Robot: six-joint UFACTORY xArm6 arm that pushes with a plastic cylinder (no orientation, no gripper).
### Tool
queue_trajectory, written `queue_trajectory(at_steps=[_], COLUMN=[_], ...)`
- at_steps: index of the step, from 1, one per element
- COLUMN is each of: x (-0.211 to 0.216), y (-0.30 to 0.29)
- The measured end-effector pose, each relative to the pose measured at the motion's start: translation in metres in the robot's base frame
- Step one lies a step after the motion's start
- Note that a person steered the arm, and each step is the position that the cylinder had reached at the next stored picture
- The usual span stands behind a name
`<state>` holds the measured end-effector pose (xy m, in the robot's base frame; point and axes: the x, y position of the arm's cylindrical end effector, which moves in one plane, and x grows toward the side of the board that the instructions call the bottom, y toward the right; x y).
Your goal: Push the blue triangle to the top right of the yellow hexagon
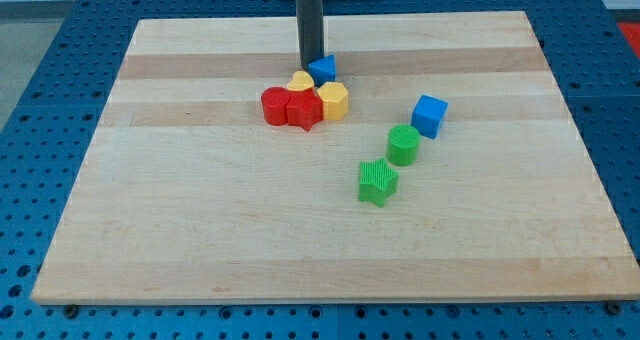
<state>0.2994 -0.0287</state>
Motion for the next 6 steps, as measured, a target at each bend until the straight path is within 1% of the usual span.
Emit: queue_trajectory(at_steps=[3, 5, 6], x=[0.001, 0.019, 0.021], y=[-0.025, -0.014, 0.009])
